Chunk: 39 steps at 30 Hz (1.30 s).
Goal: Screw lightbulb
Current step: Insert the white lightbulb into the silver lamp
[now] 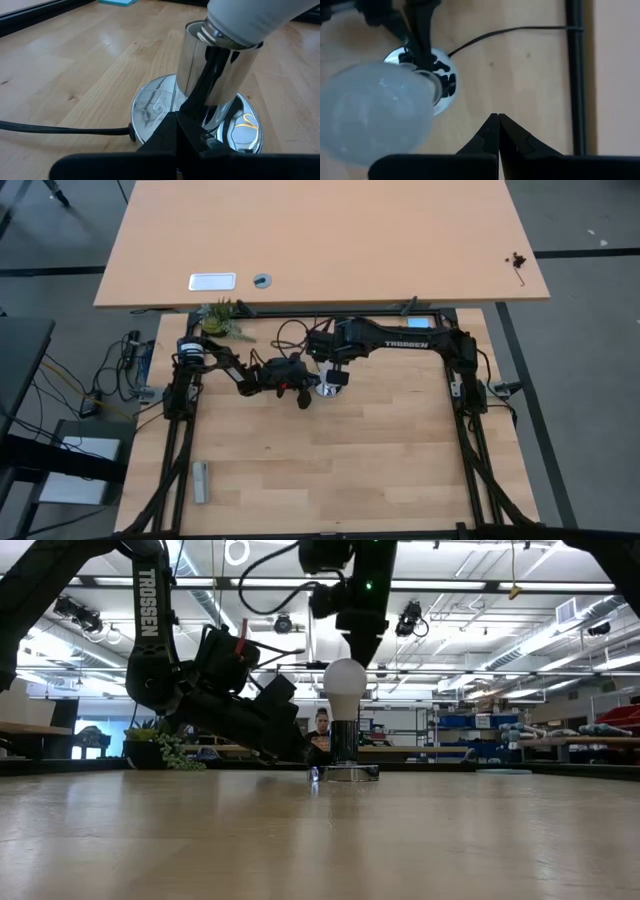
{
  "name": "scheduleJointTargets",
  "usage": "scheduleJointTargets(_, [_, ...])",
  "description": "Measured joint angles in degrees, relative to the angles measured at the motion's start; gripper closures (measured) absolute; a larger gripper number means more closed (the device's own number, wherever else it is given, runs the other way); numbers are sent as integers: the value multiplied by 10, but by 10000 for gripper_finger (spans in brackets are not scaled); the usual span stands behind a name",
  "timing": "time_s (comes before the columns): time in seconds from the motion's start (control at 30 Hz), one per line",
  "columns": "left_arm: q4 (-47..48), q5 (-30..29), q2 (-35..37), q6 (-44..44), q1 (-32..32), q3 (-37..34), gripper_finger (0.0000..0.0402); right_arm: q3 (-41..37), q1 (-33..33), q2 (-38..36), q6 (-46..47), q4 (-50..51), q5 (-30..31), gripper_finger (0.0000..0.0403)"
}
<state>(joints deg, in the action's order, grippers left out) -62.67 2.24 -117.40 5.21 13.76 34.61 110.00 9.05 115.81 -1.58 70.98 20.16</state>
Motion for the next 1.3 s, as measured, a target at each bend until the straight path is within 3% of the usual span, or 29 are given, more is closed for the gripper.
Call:
scheduleJointTargets(0.2, [0, 0, 0, 0, 0, 0, 401, 68, -5, -1, 18, 50, -5, 392])
scheduleJointTargets(0.37, [0, 0, 0, 0, 0, 0, 401, 98, -32, -1, 48, 63, -62, 392])
scheduleJointTargets(0.5, [0, 0, 0, 0, 0, 0, 401, 96, -51, -2, 65, 70, -105, 392])
scheduleJointTargets(0.73, [0, 0, 0, 0, 0, 0, 401, 92, -77, -2, 76, 69, -111, 392])
scheduleJointTargets(1.3, [0, 0, 0, 0, 0, 0, 401, 24, -45, -1, 69, 12, -141, 392])
